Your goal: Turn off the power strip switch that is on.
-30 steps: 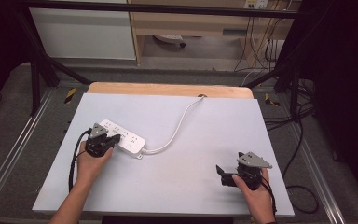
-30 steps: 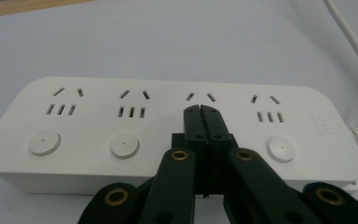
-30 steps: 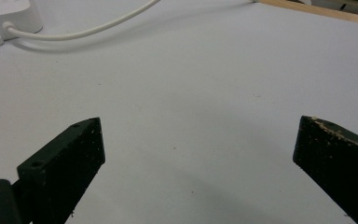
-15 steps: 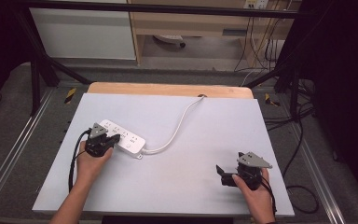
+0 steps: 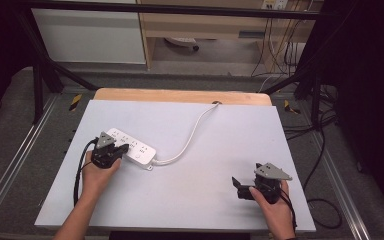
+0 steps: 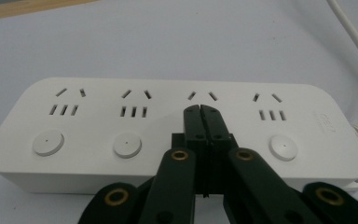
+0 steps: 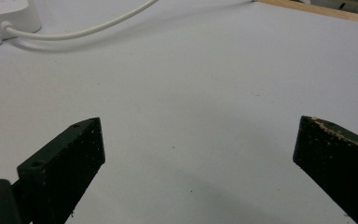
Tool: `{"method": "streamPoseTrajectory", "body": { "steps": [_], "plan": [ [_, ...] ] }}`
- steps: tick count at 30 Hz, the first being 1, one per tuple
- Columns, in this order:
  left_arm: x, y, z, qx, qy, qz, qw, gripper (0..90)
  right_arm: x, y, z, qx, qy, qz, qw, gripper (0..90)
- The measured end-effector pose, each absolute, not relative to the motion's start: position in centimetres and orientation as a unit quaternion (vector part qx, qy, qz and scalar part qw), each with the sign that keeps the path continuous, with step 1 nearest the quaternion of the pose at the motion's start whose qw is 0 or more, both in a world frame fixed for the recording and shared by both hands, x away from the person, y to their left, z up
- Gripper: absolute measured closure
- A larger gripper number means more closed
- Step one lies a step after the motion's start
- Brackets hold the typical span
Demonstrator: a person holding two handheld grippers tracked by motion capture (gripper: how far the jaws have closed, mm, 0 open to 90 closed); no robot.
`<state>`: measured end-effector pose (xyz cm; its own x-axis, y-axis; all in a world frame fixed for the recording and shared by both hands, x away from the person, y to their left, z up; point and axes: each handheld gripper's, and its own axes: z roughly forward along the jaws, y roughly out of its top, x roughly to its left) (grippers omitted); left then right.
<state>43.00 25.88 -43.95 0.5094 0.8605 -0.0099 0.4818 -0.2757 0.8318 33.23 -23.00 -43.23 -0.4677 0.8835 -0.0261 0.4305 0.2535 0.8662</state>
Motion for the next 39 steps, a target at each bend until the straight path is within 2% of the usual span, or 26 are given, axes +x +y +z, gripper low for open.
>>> {"method": "streamPoseTrajectory", "body": {
  "steps": [39],
  "plan": [
    [42.82, 25.0, -43.68, 0.779, 0.427, 0.256, 0.38, 90.0, 33.15, -23.12, -43.14, 0.443, 0.743, 0.425, 0.267, 2.5]
  ]
}}
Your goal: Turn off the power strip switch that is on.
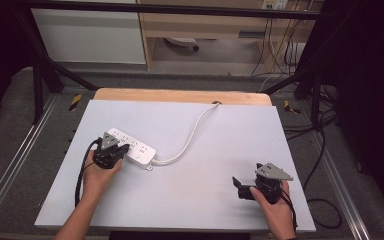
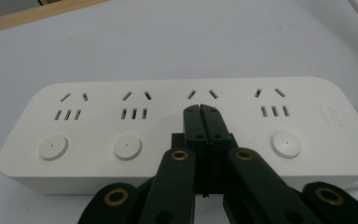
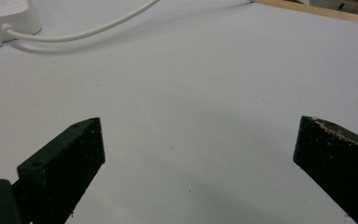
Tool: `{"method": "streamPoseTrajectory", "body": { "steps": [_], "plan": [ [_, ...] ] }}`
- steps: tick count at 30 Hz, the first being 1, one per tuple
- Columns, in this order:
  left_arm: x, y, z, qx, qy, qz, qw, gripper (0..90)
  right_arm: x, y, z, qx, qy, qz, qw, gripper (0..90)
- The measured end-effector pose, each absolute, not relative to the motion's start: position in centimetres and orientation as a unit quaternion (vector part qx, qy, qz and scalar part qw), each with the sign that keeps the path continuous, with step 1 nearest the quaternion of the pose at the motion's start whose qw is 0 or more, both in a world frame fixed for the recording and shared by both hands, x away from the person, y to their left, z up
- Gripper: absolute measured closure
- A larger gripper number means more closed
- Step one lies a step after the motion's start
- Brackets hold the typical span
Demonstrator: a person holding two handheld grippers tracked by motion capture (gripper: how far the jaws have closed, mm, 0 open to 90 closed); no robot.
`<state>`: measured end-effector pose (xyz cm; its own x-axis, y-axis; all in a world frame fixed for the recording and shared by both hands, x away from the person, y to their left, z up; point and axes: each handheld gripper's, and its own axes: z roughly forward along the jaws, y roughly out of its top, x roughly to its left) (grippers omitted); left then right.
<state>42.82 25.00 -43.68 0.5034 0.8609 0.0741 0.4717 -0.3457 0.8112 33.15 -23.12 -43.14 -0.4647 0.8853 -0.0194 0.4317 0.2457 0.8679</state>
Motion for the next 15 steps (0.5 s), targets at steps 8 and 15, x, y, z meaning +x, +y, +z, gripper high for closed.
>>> {"method": "streamPoseTrajectory", "body": {
  "steps": [8, 15],
  "plan": [
    [42.77, 24.78, -43.64, 0.781, 0.426, 0.262, 0.373, 90.0, 33.14, -23.12, -43.15, 0.443, 0.743, 0.425, 0.267, 2.4],
    [42.82, 24.61, -43.66, 0.782, 0.428, 0.26, 0.371, 90.0, 33.11, -23.1, -43.14, 0.443, 0.743, 0.425, 0.267, 2.3]
  ]
}}
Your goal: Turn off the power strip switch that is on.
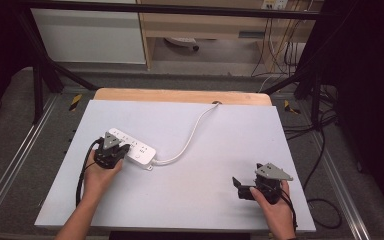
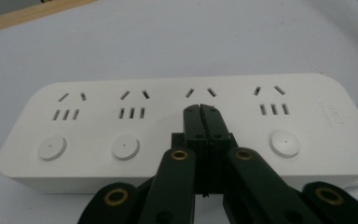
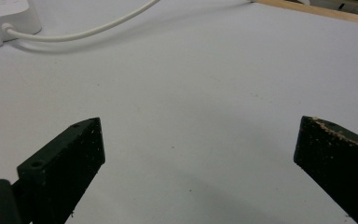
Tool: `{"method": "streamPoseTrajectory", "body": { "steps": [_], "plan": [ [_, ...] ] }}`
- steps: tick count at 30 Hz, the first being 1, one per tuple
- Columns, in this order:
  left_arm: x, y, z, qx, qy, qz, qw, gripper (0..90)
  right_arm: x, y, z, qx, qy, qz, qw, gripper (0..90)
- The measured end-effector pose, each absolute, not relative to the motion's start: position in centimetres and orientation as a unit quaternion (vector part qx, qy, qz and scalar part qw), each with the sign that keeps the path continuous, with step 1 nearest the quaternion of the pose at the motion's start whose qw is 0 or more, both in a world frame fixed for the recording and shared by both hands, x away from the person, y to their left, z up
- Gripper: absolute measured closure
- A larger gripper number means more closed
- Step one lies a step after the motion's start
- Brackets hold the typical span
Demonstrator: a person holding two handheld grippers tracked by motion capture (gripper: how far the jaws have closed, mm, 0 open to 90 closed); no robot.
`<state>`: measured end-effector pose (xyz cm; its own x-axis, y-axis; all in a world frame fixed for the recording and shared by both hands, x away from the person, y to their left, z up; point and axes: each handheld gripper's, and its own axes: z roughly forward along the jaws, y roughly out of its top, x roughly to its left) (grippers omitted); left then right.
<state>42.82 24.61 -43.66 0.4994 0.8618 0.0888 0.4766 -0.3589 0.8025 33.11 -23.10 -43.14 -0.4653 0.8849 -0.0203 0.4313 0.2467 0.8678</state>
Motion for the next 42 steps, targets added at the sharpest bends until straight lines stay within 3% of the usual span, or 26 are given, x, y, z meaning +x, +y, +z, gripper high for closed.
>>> {"method": "streamPoseTrajectory", "body": {
  "steps": [36, 42],
  "plan": [
    [42.6, 25.3, -43.5, 0.768, 0.438, 0.254, 0.393, 90.0, 33.1, -23.2, -43.1, 0.441, 0.742, 0.427, 0.27, 2.4],
    [42.3, 26.0, -42.7, 0.736, 0.447, 0.241, 0.447, 90.0, 33.2, -23.2, -43.0, 0.441, 0.741, 0.429, 0.27, 2.4]
  ]
}}
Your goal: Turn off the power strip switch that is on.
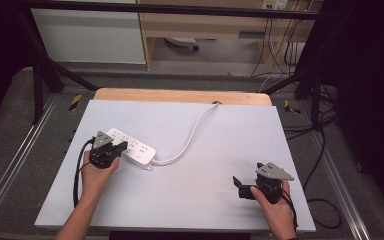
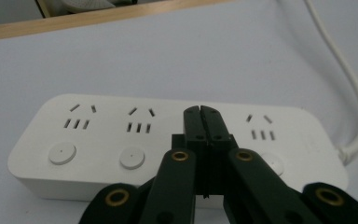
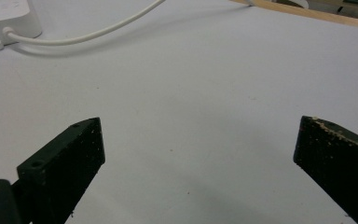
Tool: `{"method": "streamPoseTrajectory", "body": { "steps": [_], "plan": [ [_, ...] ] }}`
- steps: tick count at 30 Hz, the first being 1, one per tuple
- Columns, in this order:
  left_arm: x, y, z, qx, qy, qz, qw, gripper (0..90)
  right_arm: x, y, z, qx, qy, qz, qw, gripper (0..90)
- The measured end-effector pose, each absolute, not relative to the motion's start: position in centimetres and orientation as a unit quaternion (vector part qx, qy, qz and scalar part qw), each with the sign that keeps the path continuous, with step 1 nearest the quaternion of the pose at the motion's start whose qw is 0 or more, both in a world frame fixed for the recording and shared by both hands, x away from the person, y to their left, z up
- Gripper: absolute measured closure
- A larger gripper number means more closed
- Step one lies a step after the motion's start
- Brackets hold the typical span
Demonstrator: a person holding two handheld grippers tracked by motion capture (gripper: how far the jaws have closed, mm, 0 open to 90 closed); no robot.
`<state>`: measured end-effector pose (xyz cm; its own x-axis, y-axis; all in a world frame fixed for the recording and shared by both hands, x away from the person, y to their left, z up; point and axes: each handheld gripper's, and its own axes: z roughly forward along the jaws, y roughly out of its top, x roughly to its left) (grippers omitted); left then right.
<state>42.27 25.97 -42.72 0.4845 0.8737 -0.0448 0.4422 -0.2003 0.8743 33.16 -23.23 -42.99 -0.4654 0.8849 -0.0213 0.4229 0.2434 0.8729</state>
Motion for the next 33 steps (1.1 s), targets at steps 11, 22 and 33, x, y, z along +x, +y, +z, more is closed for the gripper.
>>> {"method": "streamPoseTrajectory", "body": {
  "steps": [11, 22, 33],
  "plan": [
    [41.5, 25.9, -41.6, 0.723, 0.433, 0.241, 0.481, 90.0, 33.2, -23.3, -43.0, 0.441, 0.741, 0.428, 0.27, 2.4],
    [41.0, 26.2, -40.5, 0.707, 0.435, 0.251, 0.498, 62.4, 33.2, -23.3, -43.0, 0.441, 0.741, 0.428, 0.269, 2.4],
    [39.7, 26.6, -38.8, 0.691, 0.431, 0.24, 0.529, 29.5, 33.2, -23.3, -43.0, 0.442, 0.741, 0.428, 0.269, 2.4]
  ]
}}
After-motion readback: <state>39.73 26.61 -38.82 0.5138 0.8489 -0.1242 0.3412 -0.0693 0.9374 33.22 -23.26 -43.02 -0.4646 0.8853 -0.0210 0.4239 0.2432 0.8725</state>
